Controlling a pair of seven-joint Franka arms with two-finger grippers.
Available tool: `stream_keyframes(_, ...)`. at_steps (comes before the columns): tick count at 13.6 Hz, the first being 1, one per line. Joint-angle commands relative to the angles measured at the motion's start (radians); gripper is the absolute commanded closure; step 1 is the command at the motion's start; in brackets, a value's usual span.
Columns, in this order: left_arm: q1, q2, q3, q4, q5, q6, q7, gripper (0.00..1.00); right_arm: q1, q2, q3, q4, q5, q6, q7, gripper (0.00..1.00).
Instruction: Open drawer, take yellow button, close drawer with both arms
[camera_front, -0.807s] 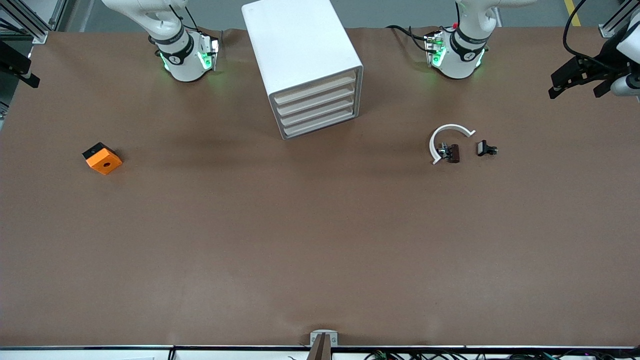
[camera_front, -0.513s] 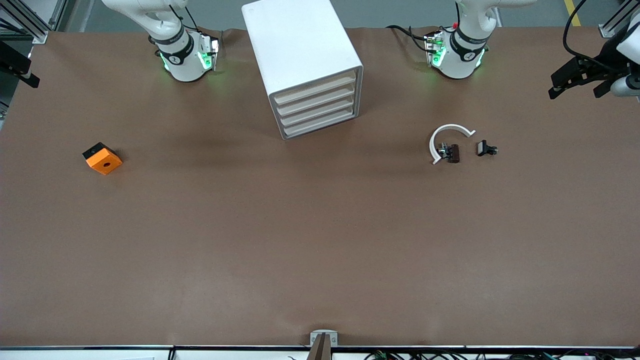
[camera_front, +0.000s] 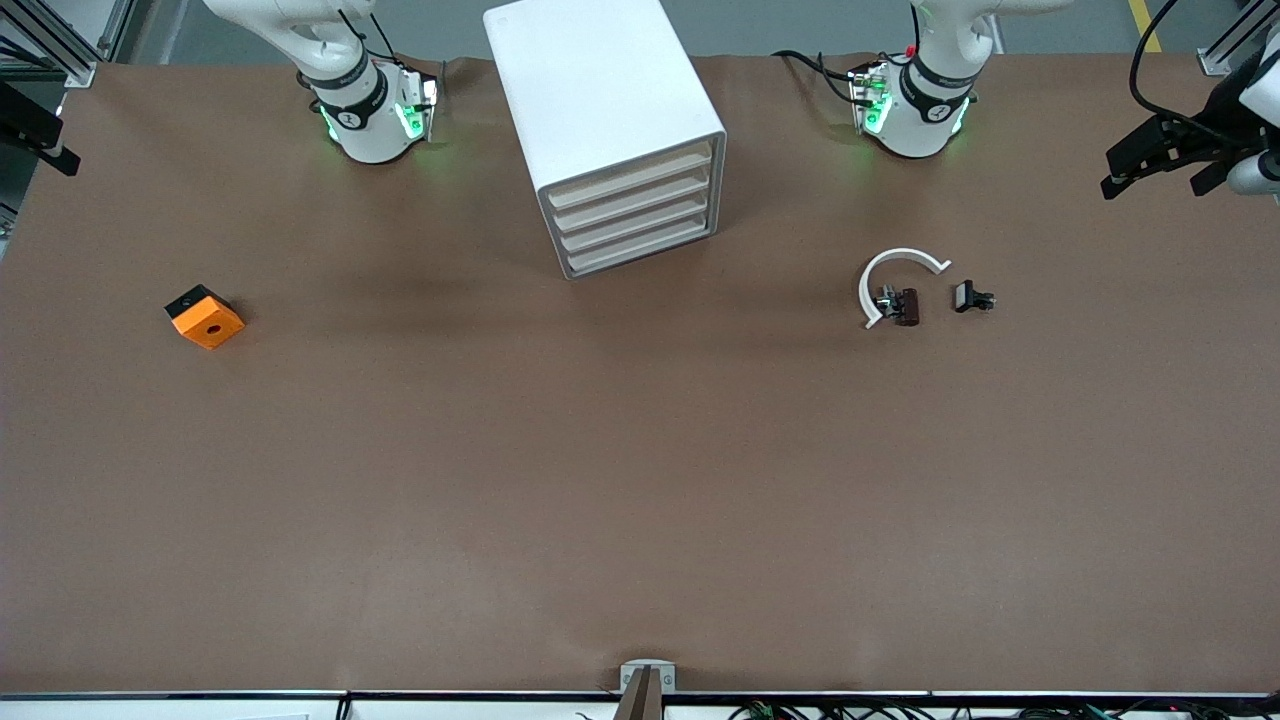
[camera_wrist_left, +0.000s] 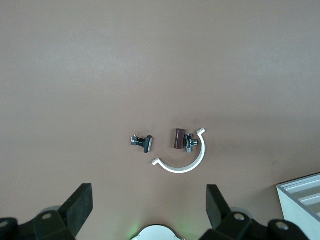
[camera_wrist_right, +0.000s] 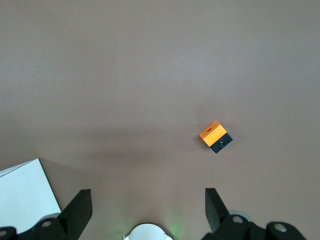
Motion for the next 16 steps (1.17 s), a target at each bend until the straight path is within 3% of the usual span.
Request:
stream_keyframes(1, 0.025, 0.014, -0.002, 0.026, -0.002, -0.025, 0.003, 0.0, -0.018, -0.002, 0.002, 0.004, 0.001, -0.004, -0.015, 0.0)
stream_keyframes(6, 0.025, 0.12, -0.016, 0.022, -0.009, -0.071, -0.032, 0.0, -0.019, 0.0, 0.004, 0.004, 0.001, -0.003, -0.015, 0.0)
stream_keyframes(10, -0.006, 0.228, -0.041, 0.016, -0.103, -0.079, -0.184, 0.0, -0.018, 0.0, 0.005, 0.004, 0.001, 0.0, -0.015, 0.0)
stream_keyframes(13, -0.009, 0.314, -0.102, 0.015, -0.103, -0.079, -0.296, 0.0, -0.021, -0.002, 0.004, 0.004, 0.002, -0.001, -0.015, 0.0)
stream_keyframes(16, -0.012, 0.428, -0.211, 0.018, -0.101, -0.066, -0.496, 0.0, -0.022, -0.002, 0.004, 0.005, 0.001, -0.001, -0.015, 0.0)
